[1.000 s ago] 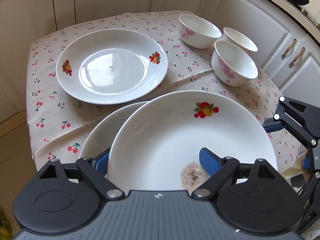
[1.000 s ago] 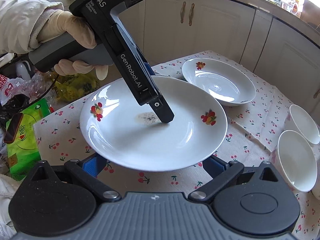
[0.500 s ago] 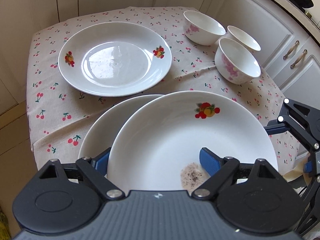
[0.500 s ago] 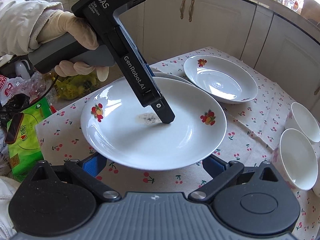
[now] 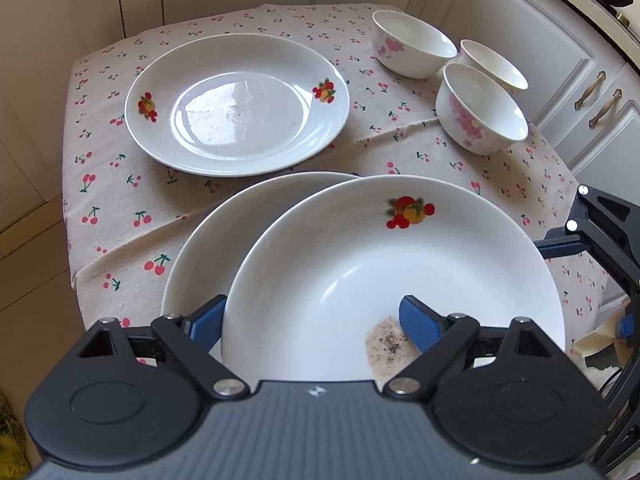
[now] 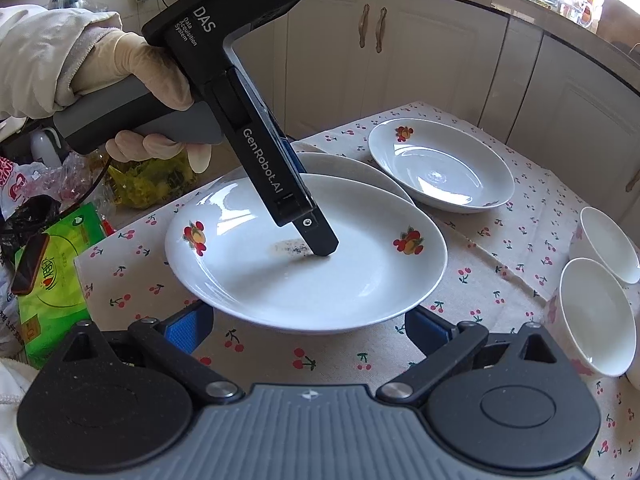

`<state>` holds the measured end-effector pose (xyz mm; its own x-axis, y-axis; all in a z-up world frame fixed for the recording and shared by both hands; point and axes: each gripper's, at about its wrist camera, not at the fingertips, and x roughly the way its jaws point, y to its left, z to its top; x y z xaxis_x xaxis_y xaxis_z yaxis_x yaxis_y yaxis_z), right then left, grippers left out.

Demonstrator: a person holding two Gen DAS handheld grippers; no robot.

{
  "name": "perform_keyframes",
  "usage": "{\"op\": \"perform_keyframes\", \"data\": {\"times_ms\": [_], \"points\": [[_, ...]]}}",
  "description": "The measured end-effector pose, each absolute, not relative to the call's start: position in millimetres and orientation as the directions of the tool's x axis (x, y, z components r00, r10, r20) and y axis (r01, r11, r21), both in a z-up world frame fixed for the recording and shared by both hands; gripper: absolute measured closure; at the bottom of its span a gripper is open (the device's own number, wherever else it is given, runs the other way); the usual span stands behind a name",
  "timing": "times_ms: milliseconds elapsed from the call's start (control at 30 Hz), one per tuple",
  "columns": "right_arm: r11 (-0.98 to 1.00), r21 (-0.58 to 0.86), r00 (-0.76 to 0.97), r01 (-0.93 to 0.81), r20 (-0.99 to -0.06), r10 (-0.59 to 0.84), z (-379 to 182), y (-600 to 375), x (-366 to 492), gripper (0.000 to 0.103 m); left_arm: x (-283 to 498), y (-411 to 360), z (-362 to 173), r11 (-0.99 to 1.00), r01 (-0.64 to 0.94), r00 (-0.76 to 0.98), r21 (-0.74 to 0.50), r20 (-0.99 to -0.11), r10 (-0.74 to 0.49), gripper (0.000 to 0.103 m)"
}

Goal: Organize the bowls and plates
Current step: 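Carry the stained plate over the white plate and lower it on top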

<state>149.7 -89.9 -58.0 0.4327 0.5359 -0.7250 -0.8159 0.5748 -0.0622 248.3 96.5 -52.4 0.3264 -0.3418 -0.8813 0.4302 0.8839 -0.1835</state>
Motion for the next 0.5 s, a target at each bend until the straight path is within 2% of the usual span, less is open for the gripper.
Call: {"op": "perform_keyframes", "data": {"times_ms": [500], "points": [[0.588, -0.061, 0.442, -0.807, -0.723, 0.532, -60.7, -86.4, 149.9, 0.0, 249.5, 98.5, -46.8, 0.888, 0.439, 0.363, -0.136, -0.877, -0.314, 0.013]]}}
